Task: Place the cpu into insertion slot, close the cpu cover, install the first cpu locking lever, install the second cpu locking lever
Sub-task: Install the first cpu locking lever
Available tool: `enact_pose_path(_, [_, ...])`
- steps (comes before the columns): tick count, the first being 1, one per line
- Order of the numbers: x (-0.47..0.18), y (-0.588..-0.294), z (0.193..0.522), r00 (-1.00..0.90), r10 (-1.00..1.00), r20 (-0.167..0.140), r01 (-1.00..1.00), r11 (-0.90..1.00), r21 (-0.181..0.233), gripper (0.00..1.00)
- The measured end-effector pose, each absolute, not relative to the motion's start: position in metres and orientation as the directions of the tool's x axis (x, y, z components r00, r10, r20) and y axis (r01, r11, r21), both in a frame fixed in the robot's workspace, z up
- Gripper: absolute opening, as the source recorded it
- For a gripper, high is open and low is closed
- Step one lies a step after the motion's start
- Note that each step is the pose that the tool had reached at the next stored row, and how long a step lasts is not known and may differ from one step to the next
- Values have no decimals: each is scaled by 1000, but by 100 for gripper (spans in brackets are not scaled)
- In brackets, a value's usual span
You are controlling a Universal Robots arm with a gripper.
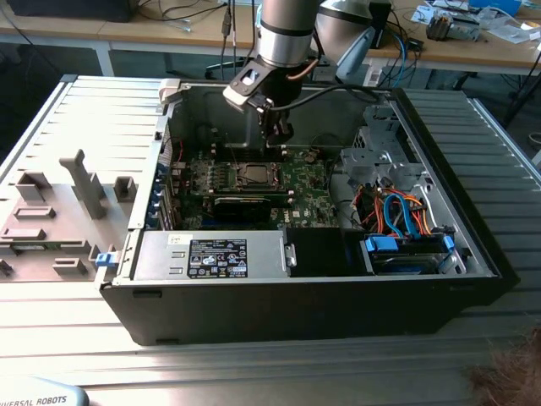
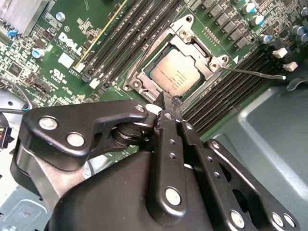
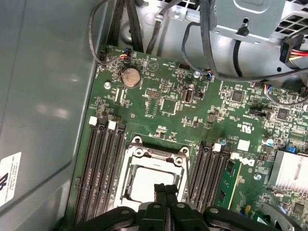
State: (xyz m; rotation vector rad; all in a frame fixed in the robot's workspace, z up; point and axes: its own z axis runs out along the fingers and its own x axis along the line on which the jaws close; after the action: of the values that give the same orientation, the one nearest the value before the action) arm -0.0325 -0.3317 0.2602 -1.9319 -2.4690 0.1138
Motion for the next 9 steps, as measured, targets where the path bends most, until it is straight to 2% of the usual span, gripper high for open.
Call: enact_pose_path(9, [-33,-332,260,-279,959,-43,959,276,-60,11])
